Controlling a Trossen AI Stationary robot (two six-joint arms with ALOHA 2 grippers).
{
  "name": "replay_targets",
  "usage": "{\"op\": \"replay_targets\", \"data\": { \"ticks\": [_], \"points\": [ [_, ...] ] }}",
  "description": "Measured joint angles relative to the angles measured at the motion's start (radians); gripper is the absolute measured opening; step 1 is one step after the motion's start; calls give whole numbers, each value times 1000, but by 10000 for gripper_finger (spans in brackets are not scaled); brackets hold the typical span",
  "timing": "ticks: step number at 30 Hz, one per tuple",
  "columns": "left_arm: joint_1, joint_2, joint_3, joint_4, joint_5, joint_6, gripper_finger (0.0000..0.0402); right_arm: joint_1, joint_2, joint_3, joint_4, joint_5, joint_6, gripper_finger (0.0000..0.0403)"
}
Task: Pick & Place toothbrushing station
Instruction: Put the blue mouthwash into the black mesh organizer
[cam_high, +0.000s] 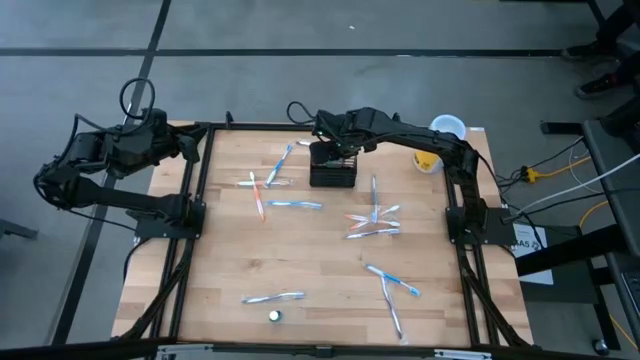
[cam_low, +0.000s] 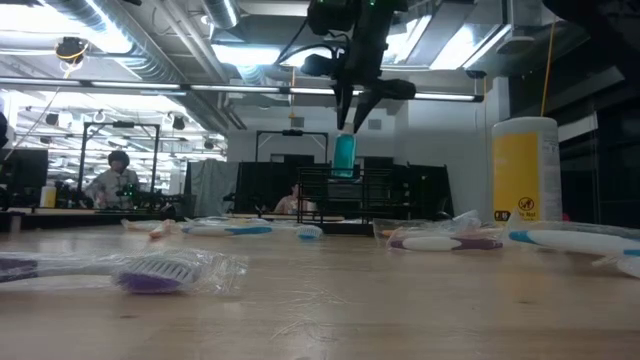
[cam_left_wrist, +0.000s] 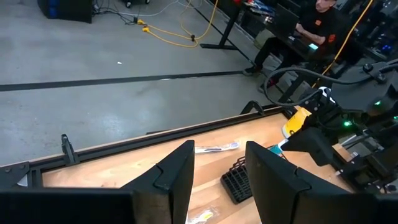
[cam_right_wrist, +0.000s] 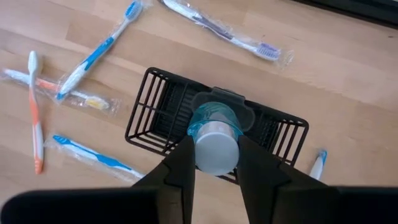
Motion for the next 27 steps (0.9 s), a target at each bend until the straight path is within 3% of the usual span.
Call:
{"op": "replay_targets", "data": {
  "ticks": [27],
  "points": [
    [0,-18,0,0,-1,0,139,-7,29,-1,-11,20,-7,101]
  ]
}}
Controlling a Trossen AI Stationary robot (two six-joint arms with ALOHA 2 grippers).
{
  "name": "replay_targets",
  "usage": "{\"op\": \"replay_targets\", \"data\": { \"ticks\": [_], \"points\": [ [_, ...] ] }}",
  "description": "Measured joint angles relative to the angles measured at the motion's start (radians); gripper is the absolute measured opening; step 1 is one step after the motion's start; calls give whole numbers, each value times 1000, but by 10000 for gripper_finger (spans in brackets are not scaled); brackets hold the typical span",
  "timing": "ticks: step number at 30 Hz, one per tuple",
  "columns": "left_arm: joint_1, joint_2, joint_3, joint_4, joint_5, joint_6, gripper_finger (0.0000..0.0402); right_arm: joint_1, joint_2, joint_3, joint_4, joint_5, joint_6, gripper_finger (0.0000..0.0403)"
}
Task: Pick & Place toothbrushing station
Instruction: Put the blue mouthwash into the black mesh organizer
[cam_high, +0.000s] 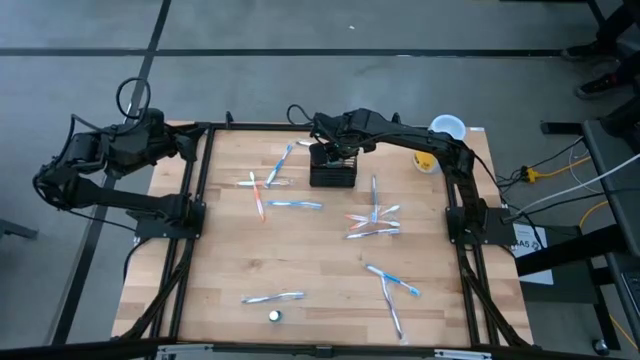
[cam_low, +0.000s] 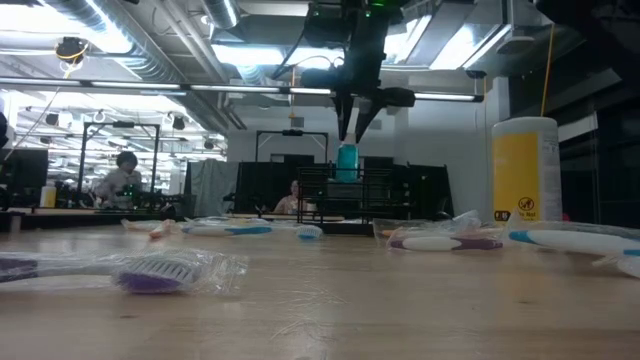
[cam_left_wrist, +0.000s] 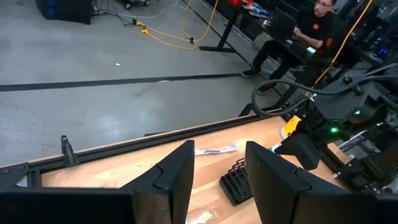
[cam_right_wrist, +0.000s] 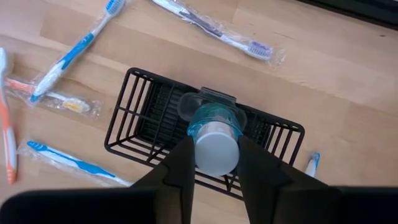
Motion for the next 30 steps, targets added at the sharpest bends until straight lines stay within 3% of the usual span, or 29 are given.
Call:
{"op": "replay_targets", "data": {
  "ticks": [4,16,30],
  "points": [
    [0,-1,0,0,-1,0,139,-1,0,0,1,5,0,120],
    [0,-1,0,0,0,0,139,-1,0,0,26,3,-27,123],
    [0,-1,0,0,0,0,139,9,-4,-90,134,-50,-30,132]
  ]
}}
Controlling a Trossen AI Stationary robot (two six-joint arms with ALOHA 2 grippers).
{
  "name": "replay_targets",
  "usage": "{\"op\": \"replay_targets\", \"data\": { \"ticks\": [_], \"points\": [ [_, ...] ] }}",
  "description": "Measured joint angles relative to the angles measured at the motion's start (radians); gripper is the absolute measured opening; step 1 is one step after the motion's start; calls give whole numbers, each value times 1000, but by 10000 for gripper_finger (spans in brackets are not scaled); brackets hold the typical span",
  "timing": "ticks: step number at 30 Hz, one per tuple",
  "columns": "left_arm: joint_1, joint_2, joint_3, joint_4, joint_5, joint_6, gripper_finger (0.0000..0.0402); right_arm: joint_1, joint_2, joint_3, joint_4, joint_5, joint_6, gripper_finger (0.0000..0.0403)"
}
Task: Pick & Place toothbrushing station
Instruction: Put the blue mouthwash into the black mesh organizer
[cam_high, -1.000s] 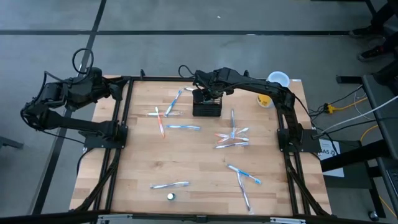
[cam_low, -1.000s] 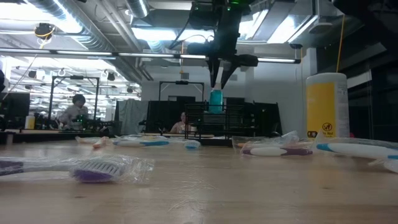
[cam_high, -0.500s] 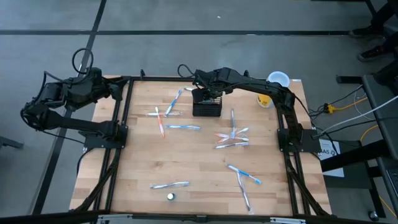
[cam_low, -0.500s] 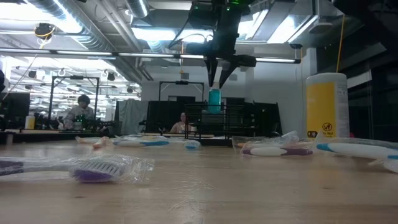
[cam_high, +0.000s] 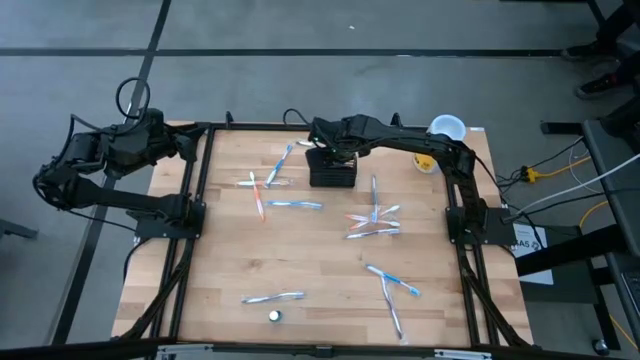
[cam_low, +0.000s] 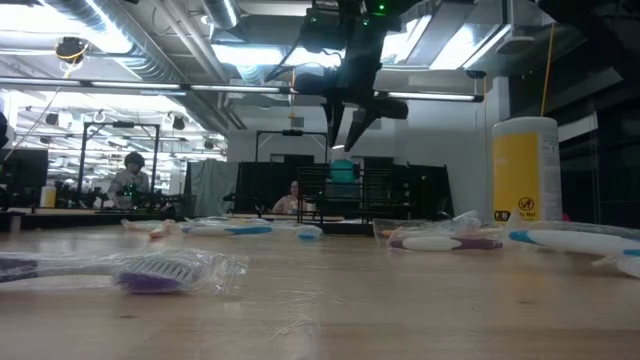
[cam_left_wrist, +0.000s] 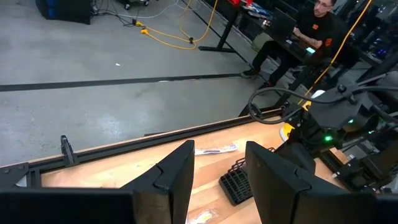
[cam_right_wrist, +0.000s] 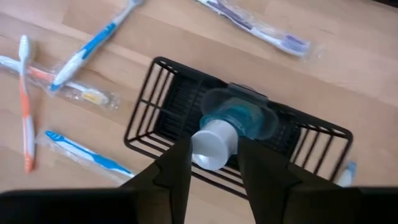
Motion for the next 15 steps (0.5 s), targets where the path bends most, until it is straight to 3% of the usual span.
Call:
{"op": "replay_targets", "data": {
  "ticks": [15],
  "points": [
    [0,0,0,0,0,0,139,-1,-6,-1,-33,84,-42,132]
  ]
}}
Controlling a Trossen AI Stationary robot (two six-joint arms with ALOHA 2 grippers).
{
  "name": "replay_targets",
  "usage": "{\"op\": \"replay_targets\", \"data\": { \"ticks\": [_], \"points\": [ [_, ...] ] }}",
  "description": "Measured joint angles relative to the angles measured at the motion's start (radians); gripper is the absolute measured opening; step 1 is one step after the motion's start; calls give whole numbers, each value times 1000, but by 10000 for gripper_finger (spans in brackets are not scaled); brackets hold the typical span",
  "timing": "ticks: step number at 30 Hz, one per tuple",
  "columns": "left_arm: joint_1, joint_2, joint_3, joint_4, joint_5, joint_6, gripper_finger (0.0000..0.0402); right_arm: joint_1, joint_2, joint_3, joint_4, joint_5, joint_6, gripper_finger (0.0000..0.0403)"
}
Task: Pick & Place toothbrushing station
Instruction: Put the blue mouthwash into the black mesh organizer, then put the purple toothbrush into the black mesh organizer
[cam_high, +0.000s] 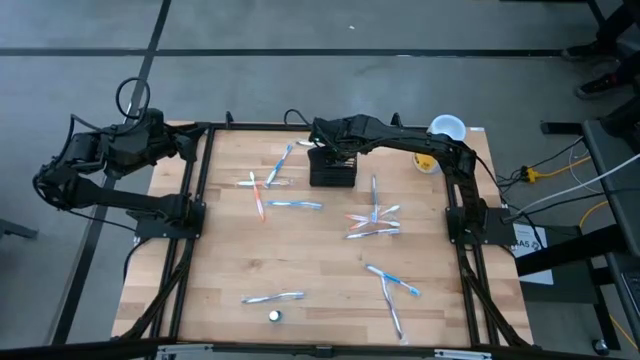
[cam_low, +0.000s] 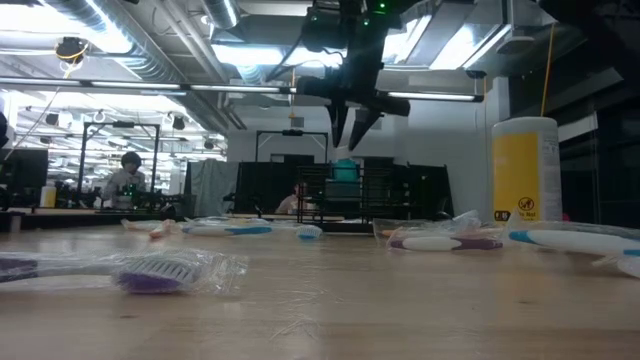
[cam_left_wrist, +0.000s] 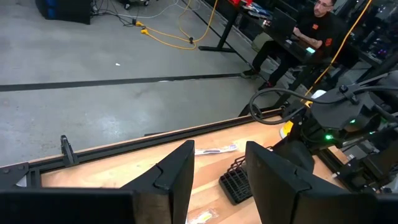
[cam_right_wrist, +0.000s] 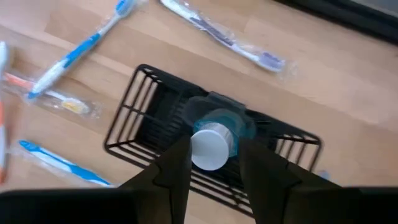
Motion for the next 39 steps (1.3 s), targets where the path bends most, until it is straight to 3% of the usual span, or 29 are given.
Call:
{"op": "replay_targets", "data": {
  "ticks": [36,39],
  "points": [
    [0,0,0,0,-10,-1,139,-6,-31,-3,23,94,-78,133],
    [0,0,0,0,-9,-1,139,-16,-31,-3,21,62,-78,133]
  ]
}}
